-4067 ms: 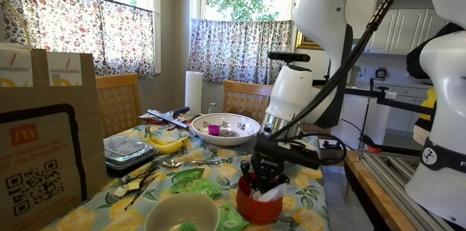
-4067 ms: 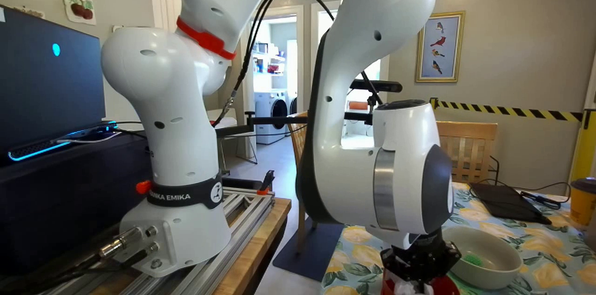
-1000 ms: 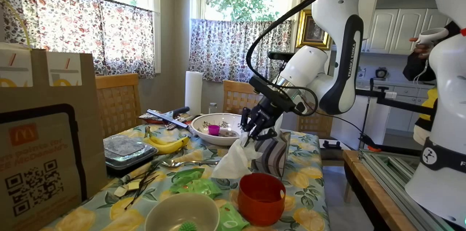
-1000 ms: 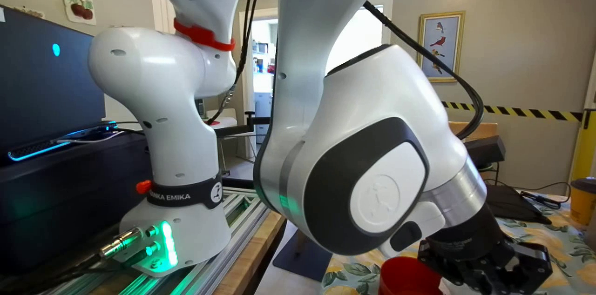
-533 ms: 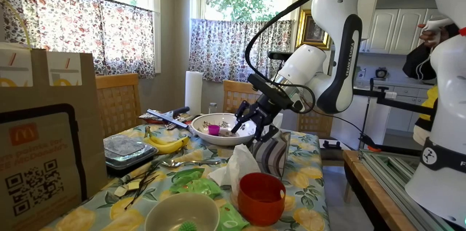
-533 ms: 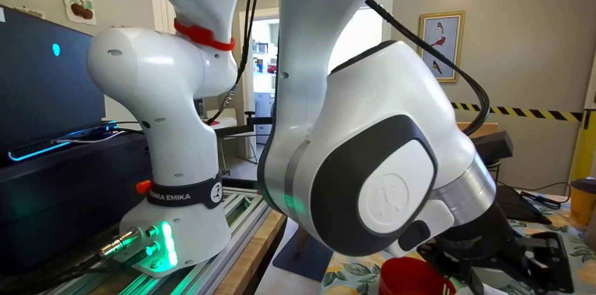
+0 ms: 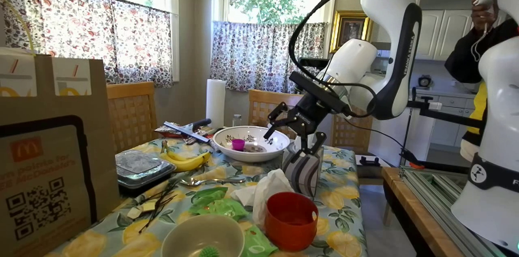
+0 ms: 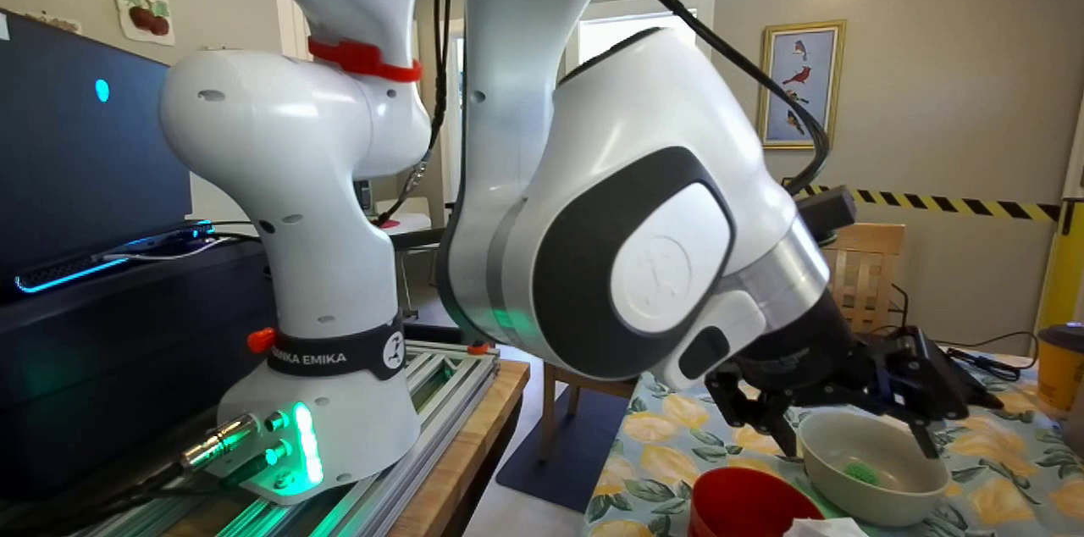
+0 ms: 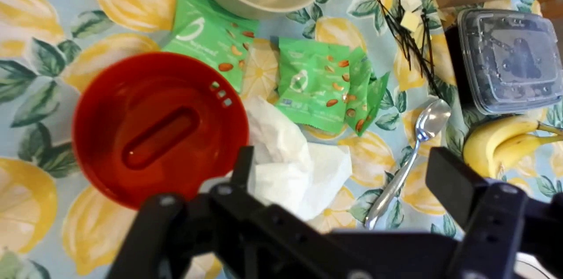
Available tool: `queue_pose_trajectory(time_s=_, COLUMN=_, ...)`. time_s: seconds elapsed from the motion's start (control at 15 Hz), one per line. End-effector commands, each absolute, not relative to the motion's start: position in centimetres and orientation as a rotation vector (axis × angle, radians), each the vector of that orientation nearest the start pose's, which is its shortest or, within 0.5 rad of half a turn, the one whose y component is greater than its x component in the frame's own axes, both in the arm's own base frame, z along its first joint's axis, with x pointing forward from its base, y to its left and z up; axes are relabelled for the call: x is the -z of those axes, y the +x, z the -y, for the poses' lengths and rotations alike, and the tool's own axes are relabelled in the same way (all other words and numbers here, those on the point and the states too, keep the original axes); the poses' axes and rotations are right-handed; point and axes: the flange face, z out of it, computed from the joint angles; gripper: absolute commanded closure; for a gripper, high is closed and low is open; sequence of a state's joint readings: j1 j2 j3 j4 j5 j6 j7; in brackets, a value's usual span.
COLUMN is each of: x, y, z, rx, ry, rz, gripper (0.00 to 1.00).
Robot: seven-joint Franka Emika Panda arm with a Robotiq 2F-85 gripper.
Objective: Shift the orange bowl to the left, then wipe it with a tissue
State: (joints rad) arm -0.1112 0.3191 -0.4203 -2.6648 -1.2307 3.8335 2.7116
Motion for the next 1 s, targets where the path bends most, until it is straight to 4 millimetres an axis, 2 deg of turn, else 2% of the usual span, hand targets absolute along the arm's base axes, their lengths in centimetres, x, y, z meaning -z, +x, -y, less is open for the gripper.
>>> queue_pose_trajectory(time_s=0.0, x=-24.9, y=34.4, z=7.6, rx=0.134, ry=-1.370, rz=-2.029, gripper=0.00)
queue_pose_trajectory(time_s=0.07, x=-25.1, y=33.5, z=7.5, rx=0.124, ry=-1.359, rz=-2.027, gripper=0.00)
queue_pose_trajectory(time_s=0.13, x=-23.9, y=35.0, z=9.3, rx=0.128, ry=-1.343, rz=-2.029, gripper=0.00)
queue_pose_trajectory(time_s=0.47, x=-24.2, y=33.9, z=12.0, rx=0.172, ry=-1.245, rz=-2.096, gripper=0.00)
queue_pose_trajectory(time_s=0.53, x=-23.9, y=34.3, z=11.3, rx=0.181, ry=-1.299, rz=-2.081, gripper=0.00)
queue_pose_trajectory(time_s=0.93, x=-23.9, y=34.3, z=11.4, rx=0.185, ry=-1.303, rz=-2.082, gripper=0.00)
